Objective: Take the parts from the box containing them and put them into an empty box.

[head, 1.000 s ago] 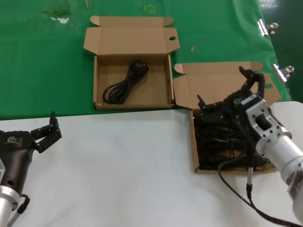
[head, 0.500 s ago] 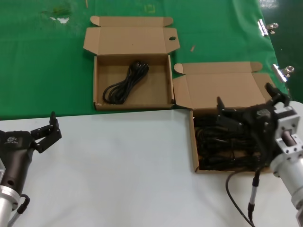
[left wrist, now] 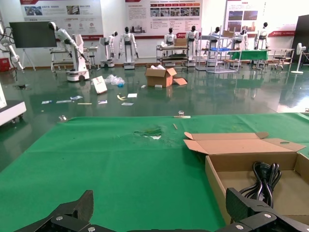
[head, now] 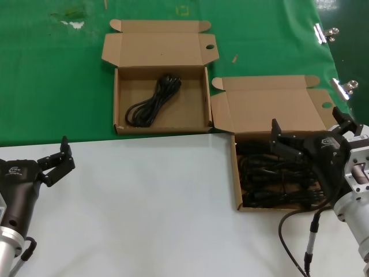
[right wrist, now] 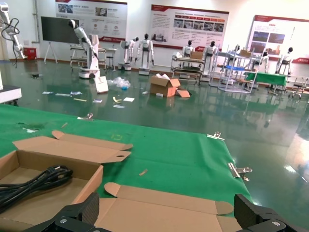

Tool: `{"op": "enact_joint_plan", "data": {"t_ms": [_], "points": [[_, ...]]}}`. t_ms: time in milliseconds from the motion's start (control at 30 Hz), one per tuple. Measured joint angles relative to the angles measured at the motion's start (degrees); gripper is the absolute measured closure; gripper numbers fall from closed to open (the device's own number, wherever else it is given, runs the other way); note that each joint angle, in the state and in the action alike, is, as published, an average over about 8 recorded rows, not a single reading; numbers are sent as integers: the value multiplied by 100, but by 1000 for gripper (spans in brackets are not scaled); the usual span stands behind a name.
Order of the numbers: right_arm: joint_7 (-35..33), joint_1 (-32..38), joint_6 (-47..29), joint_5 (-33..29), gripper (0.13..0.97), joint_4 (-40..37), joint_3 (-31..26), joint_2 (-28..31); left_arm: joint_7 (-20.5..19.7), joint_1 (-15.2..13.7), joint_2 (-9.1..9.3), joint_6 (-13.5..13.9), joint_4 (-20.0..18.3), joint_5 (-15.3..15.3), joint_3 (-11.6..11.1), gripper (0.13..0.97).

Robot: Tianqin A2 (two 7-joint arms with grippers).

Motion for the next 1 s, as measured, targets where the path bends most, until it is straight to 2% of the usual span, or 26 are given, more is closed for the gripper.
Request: {"op": "enact_joint_plan", "data": {"t_ms": [1000], "points": [[0,0,0,0,129,0,0,0,0,0,0,0,0,0,0,132]]}}
